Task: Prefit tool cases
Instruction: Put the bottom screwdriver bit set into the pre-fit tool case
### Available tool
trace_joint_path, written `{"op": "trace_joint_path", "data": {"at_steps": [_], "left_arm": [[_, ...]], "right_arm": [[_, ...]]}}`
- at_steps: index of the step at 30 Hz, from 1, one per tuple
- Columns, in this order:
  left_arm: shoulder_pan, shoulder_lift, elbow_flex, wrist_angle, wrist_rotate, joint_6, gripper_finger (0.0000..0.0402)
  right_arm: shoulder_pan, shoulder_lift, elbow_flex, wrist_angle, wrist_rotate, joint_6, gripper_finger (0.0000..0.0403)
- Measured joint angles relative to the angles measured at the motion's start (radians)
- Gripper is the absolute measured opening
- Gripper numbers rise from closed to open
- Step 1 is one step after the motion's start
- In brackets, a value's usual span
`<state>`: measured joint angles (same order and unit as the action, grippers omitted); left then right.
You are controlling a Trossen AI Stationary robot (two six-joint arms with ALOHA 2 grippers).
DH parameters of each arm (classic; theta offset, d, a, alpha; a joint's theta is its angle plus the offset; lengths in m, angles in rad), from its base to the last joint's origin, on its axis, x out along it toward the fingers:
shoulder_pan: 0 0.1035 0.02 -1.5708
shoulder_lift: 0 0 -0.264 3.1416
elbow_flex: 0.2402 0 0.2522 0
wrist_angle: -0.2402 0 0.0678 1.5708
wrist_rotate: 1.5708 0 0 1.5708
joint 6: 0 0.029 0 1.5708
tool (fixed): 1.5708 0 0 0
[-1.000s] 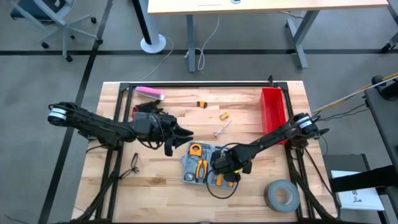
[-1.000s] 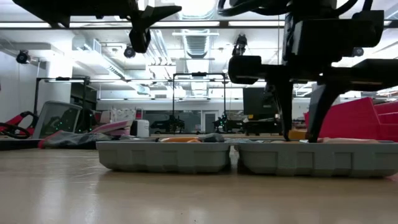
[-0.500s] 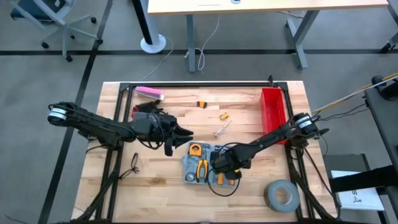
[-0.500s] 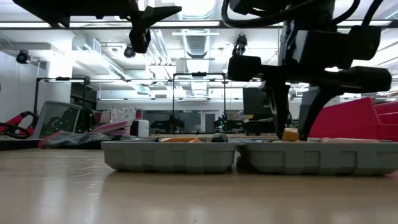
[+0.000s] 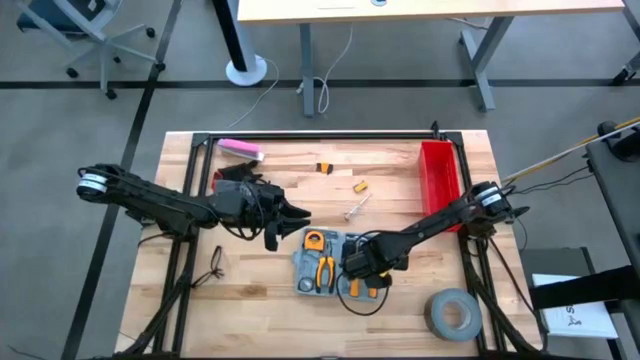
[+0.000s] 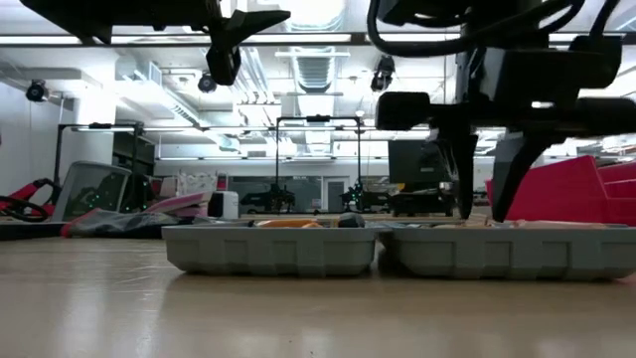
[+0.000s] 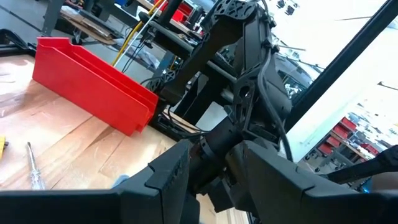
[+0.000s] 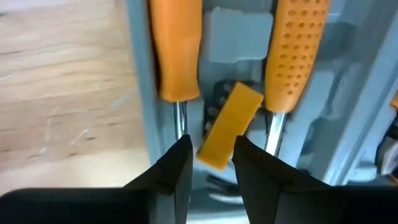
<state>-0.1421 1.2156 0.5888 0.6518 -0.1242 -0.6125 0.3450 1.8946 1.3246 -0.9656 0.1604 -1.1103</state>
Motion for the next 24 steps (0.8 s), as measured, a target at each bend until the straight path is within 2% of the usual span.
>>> {"op": "trace_joint_path", "data": {"at_steps": [5,9,13,17,20,24], "left_arm": [[0.0,0.0,0.0,-0.001,0.001,0.0,0.0153],[0.0,0.0,0.0,-0.001,0.001,0.0,0.0153],[0.0,0.0,0.0,-0.001,0.002,0.0,0.0153],[0.0,0.0,0.0,-0.002,0.003,0.0,0.0153],[0.0,0.0,0.0,-0.002,0.003,0.009,0.0153],[0.0,0.0,0.0,-0.001,0.003,0.027,0.0153]], "right_arm": [[-0.004,-0.001,0.074,-0.062,0.0,0.088,0.0118],[-0.021,-0.004,0.116,-0.057,-0.01,0.225,0.0131],[-0.06,-0.004,0.121,-0.071,-0.064,0.475,0.0131],[-0.098,-0.004,0.121,-0.114,-0.08,0.804,0.0124],[-0.132,-0.004,0.121,-0.163,-0.174,1.005,0.0123],[-0.168,-0.004,0.116,-0.129,-0.335,1.145,0.0138]]}}
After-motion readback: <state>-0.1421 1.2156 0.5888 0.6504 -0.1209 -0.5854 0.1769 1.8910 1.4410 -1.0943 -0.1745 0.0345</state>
